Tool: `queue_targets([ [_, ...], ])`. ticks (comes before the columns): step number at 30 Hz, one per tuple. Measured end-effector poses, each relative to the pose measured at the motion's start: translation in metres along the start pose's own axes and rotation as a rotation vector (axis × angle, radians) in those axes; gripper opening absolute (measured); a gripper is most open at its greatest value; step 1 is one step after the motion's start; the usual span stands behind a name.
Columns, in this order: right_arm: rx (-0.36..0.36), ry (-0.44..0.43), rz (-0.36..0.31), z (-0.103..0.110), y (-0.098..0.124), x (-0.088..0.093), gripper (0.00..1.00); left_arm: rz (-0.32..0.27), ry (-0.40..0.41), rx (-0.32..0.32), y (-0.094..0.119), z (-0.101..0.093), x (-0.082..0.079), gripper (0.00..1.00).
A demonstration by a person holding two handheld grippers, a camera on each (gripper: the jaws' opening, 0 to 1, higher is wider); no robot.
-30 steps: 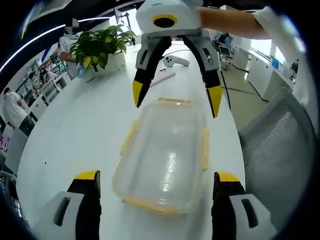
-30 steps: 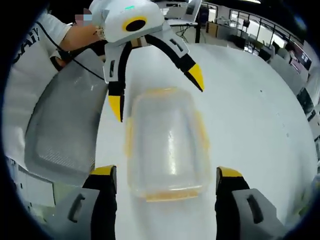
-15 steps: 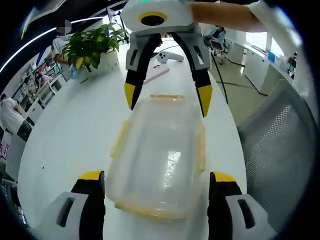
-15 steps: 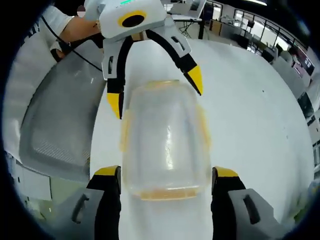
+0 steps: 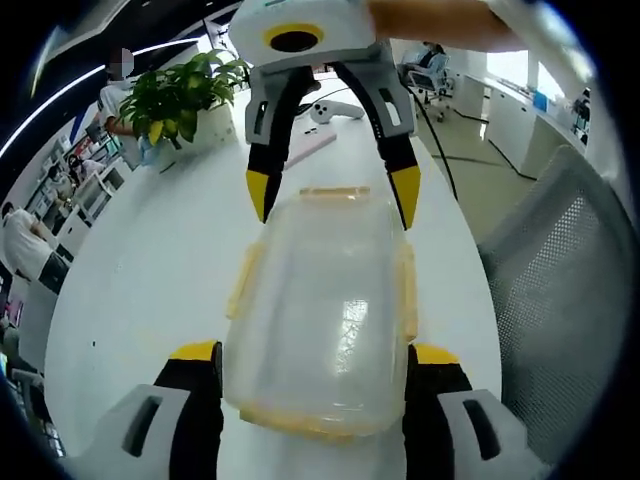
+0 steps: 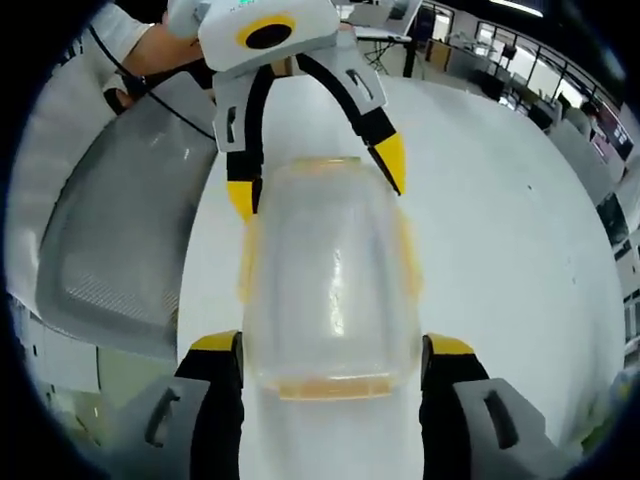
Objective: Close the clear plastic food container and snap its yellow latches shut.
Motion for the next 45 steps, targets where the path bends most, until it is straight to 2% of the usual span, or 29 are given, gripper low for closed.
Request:
queue_targets([
  [24,0.0,0.011,0.024,0.001,-0.001,-0.001,0.69,-0.006,0.011,0.012,-0.002,-0.001,0.001,0.72],
  [32,-0.001,0.016,0.017,0.002,-0.008,-0.014,0.69,0.02,0.01,0.006,0.006,0.0,0.012,0.72],
  [45,-0.015,0.045,0.018,0.008,-0.023,-0.041,0.69,0.028,0.031,-0.012,0.025,-0.002,0.037,0.72],
])
Point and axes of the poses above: the point that each gripper's makers call its tool centre point, and the gripper's own axes: y roughly backward along the fingers, z roughly to its left, x roughly out of its underside, the point moved 3 cm from there along y, roughly backward along the fingers, and after that the axes turned 6 degrees about x, right-handed, at the moved point
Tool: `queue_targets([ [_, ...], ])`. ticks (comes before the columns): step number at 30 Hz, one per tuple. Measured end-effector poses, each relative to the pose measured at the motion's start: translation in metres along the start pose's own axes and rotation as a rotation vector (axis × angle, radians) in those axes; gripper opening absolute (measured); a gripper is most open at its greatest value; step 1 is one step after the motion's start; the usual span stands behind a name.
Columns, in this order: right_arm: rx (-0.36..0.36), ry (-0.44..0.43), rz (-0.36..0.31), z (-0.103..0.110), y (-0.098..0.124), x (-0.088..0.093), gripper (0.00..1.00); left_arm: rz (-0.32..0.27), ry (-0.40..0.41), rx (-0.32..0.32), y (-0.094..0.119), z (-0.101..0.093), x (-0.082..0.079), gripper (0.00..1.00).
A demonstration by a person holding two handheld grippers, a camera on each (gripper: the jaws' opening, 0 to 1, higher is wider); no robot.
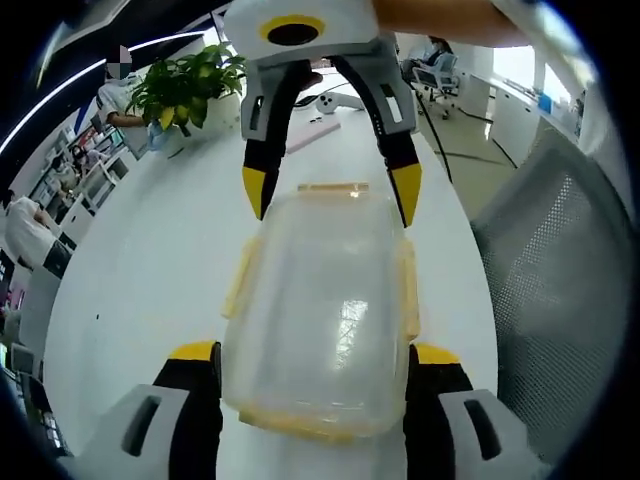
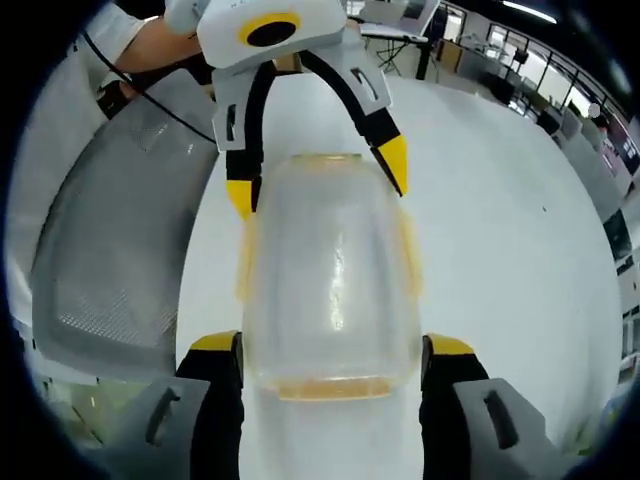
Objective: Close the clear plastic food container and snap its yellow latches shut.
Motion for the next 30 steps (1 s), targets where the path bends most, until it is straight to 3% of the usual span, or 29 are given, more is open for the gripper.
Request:
queue_targets([
  [11,-0.007,0.017,0.003,0.002,-0.008,-0.014,0.69,0.008,0.014,-0.01,0.01,0.0,0.015,0.72],
  [30,-0.017,0.028,0.017,-0.002,-0.011,-0.016,0.69,-0.002,0.012,-0.004,0.008,0.005,0.015,0.72],
])
Point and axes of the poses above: the point that each gripper's makers call its tool centre point, and the gripper's own axes: y roughly backward along the fingers, z roughly to its left, x roughly out of its underside, the point moved 3 cm from there along y, roughly backward along the fingers, and after that the axes turned 6 degrees about x, right-handed, at the moved point
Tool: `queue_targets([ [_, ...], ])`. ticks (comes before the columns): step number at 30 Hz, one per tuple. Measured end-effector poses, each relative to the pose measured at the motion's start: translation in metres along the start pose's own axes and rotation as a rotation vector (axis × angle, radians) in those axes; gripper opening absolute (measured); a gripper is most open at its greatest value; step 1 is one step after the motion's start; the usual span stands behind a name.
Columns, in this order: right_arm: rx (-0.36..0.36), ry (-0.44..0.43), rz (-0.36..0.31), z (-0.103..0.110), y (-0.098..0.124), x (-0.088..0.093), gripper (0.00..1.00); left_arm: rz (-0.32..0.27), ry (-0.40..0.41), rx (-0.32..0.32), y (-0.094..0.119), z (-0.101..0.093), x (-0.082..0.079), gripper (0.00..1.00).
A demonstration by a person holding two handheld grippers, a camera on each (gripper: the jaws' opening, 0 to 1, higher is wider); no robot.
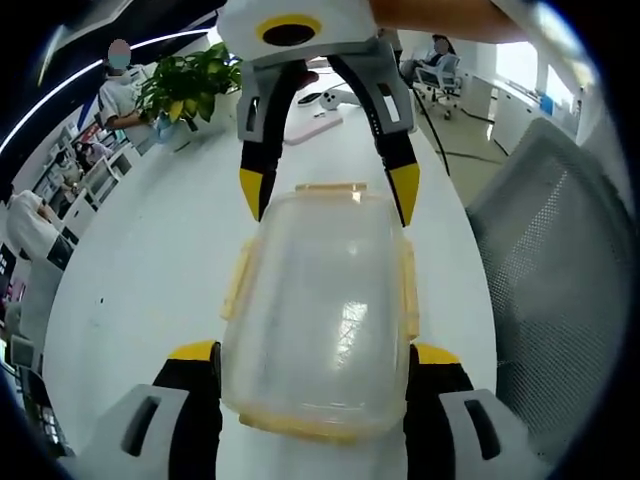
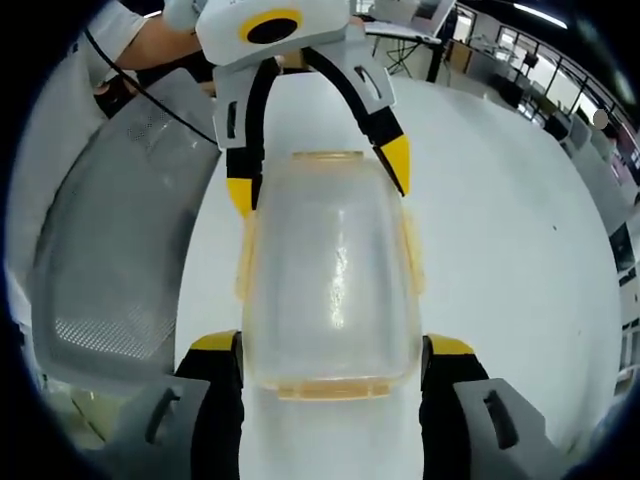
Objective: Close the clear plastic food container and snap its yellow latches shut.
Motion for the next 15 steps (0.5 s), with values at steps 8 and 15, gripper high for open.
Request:
queue_targets([
  [8,0.004,-0.004,-0.003,-0.005,-0.001,-0.002,0.69,-0.009,-0.003,0.002,0.001,0.006,0.002,0.72],
  [15,0.005,-0.006,-0.004,-0.015,-0.003,-0.005,0.69,-0.008,-0.005,0.003,0.002,0.015,0.004,0.72],
])
Point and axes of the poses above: the point that each gripper's makers call its tool centre point, and the gripper's own axes: y roughly backward along the fingers, z roughly to its left, x roughly out of its underside, the point moved 3 cm from there along y, roughly backward along the fingers, and after that the axes turned 6 degrees about x, right-handed, at the moved point
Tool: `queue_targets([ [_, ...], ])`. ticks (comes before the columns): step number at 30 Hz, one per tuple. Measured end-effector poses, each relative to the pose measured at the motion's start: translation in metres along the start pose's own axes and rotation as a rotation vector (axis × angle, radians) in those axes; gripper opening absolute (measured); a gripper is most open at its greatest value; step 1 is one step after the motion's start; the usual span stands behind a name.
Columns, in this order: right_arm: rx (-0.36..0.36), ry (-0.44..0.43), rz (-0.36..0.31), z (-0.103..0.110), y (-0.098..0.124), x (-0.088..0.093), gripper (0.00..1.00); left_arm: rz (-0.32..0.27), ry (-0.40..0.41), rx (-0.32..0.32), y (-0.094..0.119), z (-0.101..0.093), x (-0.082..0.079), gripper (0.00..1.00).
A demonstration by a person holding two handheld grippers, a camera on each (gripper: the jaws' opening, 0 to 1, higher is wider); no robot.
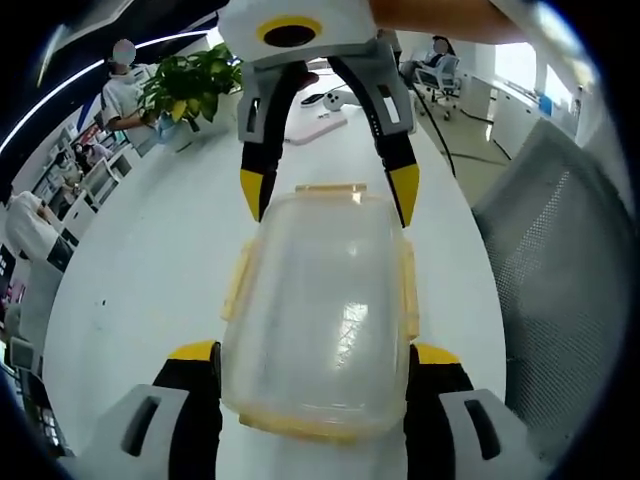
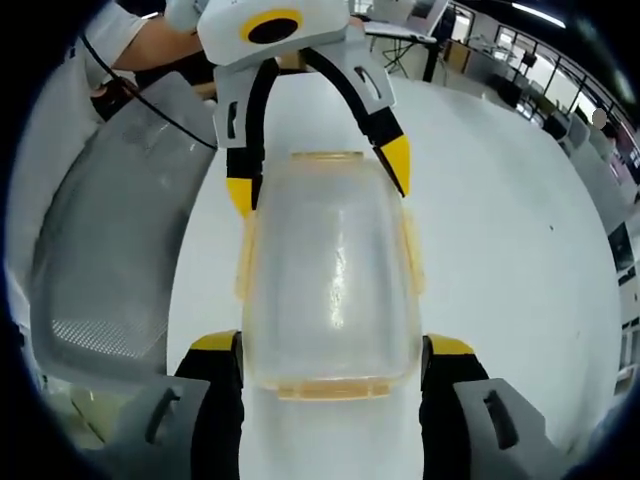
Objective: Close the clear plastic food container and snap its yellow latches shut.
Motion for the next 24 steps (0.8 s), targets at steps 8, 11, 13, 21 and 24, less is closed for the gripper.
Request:
queue_targets([
  [8,0.002,-0.001,0.001,-0.016,-0.002,-0.002,0.69,0.007,-0.004,0.001,-0.001,0.016,0.001,0.72],
  [11,0.001,0.0,0.002,-0.022,-0.003,-0.003,0.69,0.006,-0.002,0.0,-0.001,0.021,0.001,0.72],
  [13,0.001,0.001,0.001,-0.027,-0.004,-0.003,0.69,0.005,-0.001,-0.002,-0.001,0.025,0.001,0.72],
  [21,0.0,0.004,0.0,-0.044,-0.006,-0.005,0.69,0.007,0.0,-0.005,-0.003,0.042,0.001,0.72],
  [24,-0.001,0.003,0.002,-0.05,-0.007,-0.006,0.69,0.004,-0.001,-0.004,-0.004,0.049,0.002,0.72],
])
Point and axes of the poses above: the point that each gripper's makers call its tool centre point, and the gripper's own axes: y roughly backward along the fingers, z roughly to its left, x roughly out of its underside, the point moved 3 cm from there along y, roughly backward along the fingers, and after that the axes turned 6 degrees about x, right-handed, at the moved point
